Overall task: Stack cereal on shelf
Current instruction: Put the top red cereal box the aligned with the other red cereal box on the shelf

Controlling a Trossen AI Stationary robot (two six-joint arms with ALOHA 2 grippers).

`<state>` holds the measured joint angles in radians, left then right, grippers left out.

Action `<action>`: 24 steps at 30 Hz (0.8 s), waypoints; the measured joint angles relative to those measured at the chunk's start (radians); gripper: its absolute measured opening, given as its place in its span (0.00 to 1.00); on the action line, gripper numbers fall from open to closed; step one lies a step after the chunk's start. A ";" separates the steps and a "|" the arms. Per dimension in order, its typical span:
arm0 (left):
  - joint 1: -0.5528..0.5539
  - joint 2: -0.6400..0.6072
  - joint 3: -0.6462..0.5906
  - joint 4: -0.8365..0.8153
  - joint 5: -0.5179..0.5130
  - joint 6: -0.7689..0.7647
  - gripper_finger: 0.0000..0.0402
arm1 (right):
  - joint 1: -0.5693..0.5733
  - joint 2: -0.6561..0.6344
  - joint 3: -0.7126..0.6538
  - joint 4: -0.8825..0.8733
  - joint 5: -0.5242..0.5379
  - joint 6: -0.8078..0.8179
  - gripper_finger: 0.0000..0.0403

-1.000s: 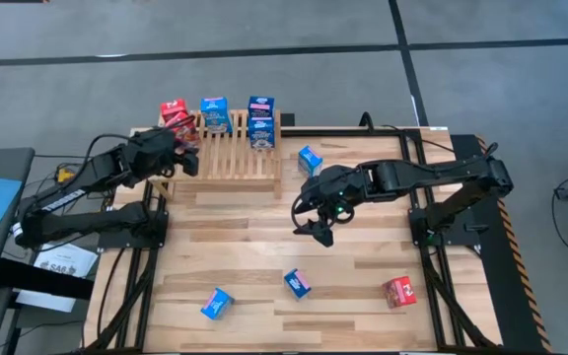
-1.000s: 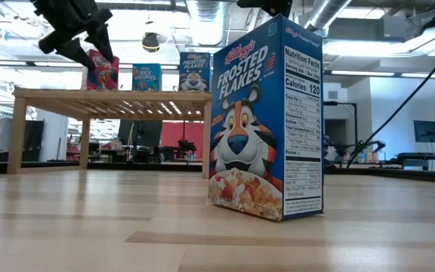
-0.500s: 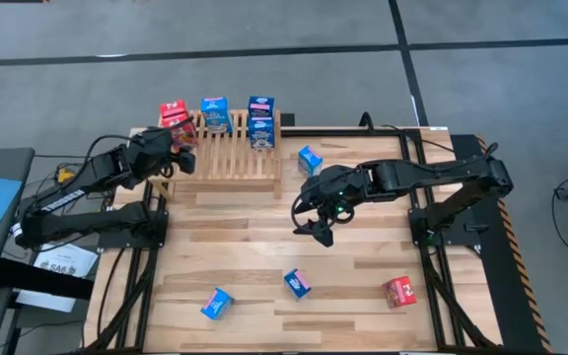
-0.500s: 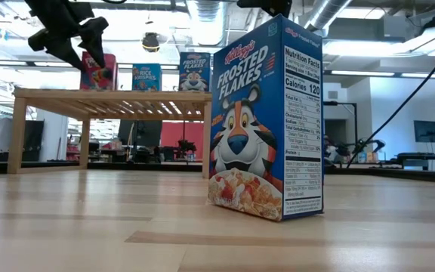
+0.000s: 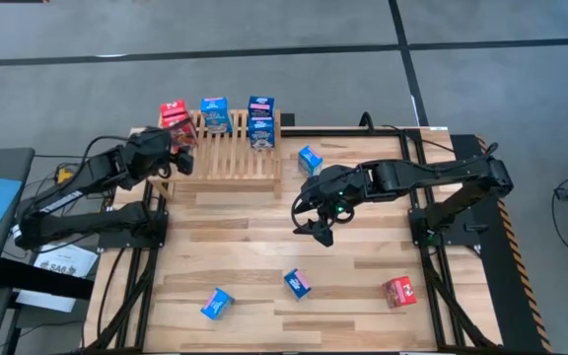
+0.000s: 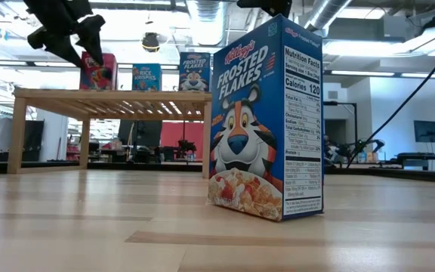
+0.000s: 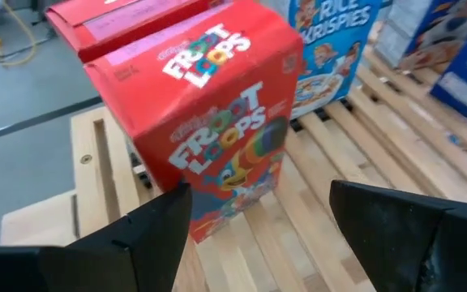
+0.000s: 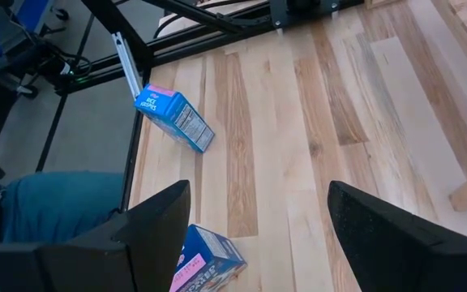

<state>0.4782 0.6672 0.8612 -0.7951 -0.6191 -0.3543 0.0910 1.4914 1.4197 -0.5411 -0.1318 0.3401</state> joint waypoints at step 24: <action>0.000 -0.121 0.000 0.164 0.268 -0.032 0.71 | -0.126 0.000 0.000 0.002 0.001 0.003 0.79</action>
<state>0.4782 0.5464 0.8616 -0.6307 -0.3515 -0.3866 -0.0349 1.4914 1.4200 -0.5396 -0.1310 0.3428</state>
